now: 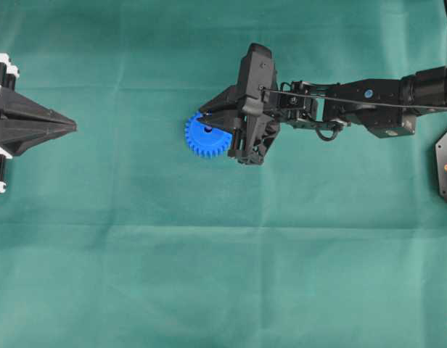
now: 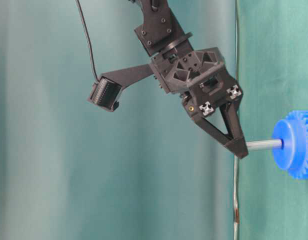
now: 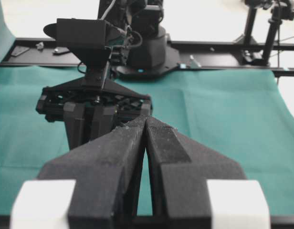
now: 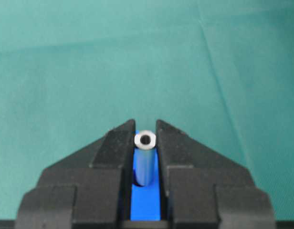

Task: Insert the shaft placed at a random location into the center hole of the medium gear at another random location.
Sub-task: 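Lower the shaft into the gear's center hole with the right gripper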

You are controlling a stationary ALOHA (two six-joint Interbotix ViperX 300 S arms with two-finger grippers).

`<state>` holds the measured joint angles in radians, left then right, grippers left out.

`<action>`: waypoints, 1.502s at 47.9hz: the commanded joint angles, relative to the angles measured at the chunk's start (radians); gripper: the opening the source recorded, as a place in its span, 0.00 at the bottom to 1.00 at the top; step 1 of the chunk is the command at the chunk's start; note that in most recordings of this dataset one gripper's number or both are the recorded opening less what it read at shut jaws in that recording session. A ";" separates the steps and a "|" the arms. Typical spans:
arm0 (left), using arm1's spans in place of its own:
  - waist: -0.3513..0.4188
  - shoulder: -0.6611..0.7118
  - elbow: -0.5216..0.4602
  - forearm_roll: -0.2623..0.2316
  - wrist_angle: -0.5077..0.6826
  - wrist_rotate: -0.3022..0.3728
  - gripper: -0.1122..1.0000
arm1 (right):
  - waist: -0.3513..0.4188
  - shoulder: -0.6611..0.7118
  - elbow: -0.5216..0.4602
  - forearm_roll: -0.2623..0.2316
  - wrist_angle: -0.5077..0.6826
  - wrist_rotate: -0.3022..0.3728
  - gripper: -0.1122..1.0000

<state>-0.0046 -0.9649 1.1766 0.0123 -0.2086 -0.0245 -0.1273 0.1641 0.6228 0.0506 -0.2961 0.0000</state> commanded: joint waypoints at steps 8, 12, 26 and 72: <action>0.002 0.006 -0.023 0.002 -0.005 0.000 0.10 | 0.002 -0.060 -0.009 0.003 -0.003 0.012 0.22; 0.002 0.006 -0.023 0.002 -0.005 -0.002 0.10 | 0.002 -0.066 -0.008 0.003 -0.002 0.012 0.22; 0.002 0.006 -0.023 0.002 -0.005 0.000 0.10 | 0.005 -0.058 -0.009 0.005 -0.003 0.012 0.22; 0.002 0.006 -0.023 0.002 -0.006 -0.002 0.10 | 0.006 0.061 -0.009 0.005 -0.040 0.021 0.22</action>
<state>-0.0046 -0.9649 1.1766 0.0107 -0.2086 -0.0245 -0.1212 0.2347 0.6243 0.0522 -0.3206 0.0061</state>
